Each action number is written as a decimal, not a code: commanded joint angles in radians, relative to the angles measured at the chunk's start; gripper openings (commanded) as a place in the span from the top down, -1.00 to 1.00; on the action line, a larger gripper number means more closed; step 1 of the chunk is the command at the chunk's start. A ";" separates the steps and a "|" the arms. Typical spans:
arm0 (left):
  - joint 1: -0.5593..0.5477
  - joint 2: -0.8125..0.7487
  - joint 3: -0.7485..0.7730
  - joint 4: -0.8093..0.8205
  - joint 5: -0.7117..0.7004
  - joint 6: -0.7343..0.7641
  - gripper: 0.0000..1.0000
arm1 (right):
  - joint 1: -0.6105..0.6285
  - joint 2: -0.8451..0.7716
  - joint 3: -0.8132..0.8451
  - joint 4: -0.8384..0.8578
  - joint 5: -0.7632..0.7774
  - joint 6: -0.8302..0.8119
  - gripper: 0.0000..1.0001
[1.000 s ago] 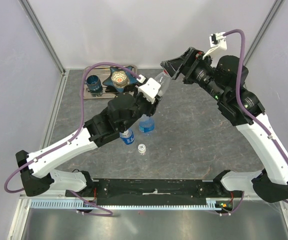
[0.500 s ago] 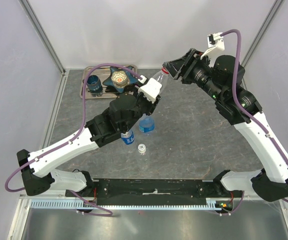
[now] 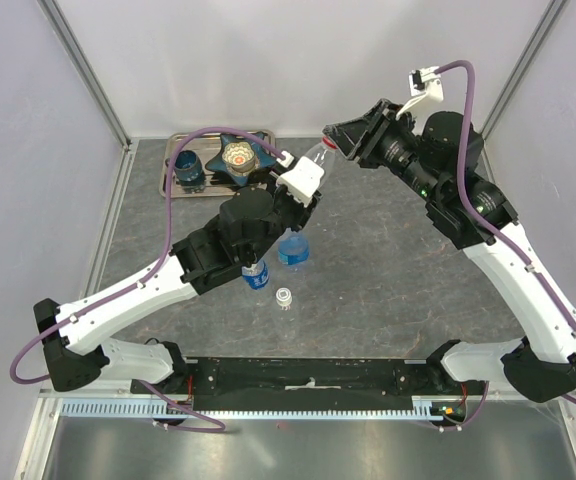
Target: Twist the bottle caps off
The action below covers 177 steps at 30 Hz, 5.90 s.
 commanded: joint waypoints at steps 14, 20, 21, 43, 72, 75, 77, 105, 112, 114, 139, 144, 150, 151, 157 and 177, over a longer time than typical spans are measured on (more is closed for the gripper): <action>0.210 -0.152 0.028 0.001 0.877 -0.249 0.76 | -0.030 -0.070 -0.050 -0.023 -0.376 -0.274 1.00; 0.378 -0.113 0.042 0.088 1.453 -0.434 0.75 | -0.032 -0.146 -0.104 0.020 -0.532 -0.333 1.00; 0.390 -0.110 0.044 0.101 1.479 -0.450 0.75 | -0.032 -0.155 -0.107 0.028 -0.549 -0.336 1.00; 0.476 -0.026 0.022 0.401 1.768 -0.752 0.73 | -0.018 -0.342 -0.239 0.194 -0.780 -0.376 1.00; 0.499 -0.437 -0.308 0.121 0.963 -0.459 0.65 | -0.116 0.307 -0.714 0.306 0.452 -0.090 1.00; 0.499 -0.451 -0.317 0.110 0.964 -0.451 0.65 | -0.162 0.416 -0.674 0.312 0.398 -0.058 1.00; 0.499 -0.455 -0.320 0.093 0.969 -0.442 0.65 | -0.176 0.477 -0.656 0.312 0.392 -0.050 1.00; 0.499 -0.445 -0.332 0.081 0.958 -0.434 0.64 | -0.198 0.435 -0.615 0.228 0.348 -0.014 -0.27; 0.499 -0.379 -0.303 0.114 0.970 -0.447 0.64 | -0.198 0.119 -0.463 0.122 0.311 0.012 -0.36; 0.499 -0.353 -0.289 0.125 0.992 -0.448 0.64 | -0.196 0.007 -0.434 0.135 0.233 0.012 -0.39; 0.347 0.037 0.079 -0.054 1.236 -0.372 0.56 | -0.113 -0.195 -0.297 0.287 -0.373 -0.055 -0.78; 0.339 0.049 0.093 -0.065 1.220 -0.365 0.56 | -0.102 -0.199 -0.308 0.258 -0.381 -0.070 -0.68; 0.339 0.052 0.106 -0.080 1.207 -0.352 0.56 | -0.101 -0.225 -0.329 0.231 -0.366 -0.084 -0.47; 0.338 0.051 0.106 -0.082 1.205 -0.352 0.56 | -0.101 -0.231 -0.332 0.227 -0.364 -0.087 -0.43; 0.338 0.045 0.096 -0.088 1.193 -0.342 0.55 | -0.101 -0.248 -0.334 0.211 -0.347 -0.093 -0.09; 0.339 -0.044 0.152 -0.197 1.026 -0.263 -0.99 | -0.101 -0.238 -0.231 0.116 -0.067 -0.158 1.00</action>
